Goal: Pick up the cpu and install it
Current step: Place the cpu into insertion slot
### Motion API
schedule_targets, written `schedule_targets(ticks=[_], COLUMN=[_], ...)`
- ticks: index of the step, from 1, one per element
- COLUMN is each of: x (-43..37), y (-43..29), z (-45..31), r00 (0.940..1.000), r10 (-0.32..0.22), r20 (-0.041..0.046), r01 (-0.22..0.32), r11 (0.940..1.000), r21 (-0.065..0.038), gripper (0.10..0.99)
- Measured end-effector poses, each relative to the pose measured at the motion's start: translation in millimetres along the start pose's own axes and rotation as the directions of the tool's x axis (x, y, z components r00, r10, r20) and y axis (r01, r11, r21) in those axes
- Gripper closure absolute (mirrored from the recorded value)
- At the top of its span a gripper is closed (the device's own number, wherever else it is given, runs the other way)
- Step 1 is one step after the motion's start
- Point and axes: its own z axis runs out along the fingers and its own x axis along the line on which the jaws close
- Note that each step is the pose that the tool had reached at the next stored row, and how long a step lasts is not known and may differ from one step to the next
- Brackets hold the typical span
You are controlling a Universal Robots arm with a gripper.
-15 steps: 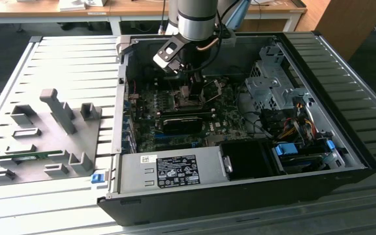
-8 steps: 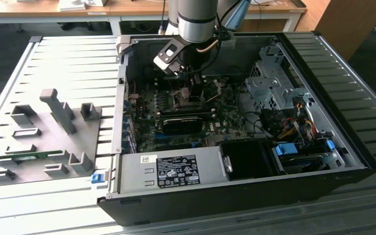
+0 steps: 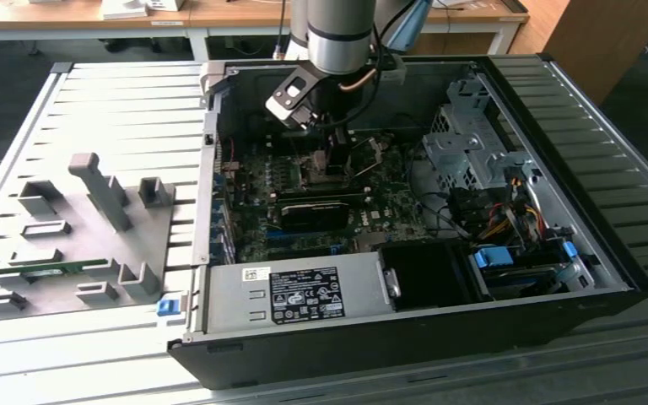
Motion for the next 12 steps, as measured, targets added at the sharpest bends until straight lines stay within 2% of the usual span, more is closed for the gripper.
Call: schedule_targets(ticks=[12], x=[2.3], y=[-0.3], z=[9.7], r00=[0.9999], r10=[0.015], r20=[0.0012], r01=[-0.015], r11=[0.9999], r21=[0.001], gripper=[0.541])
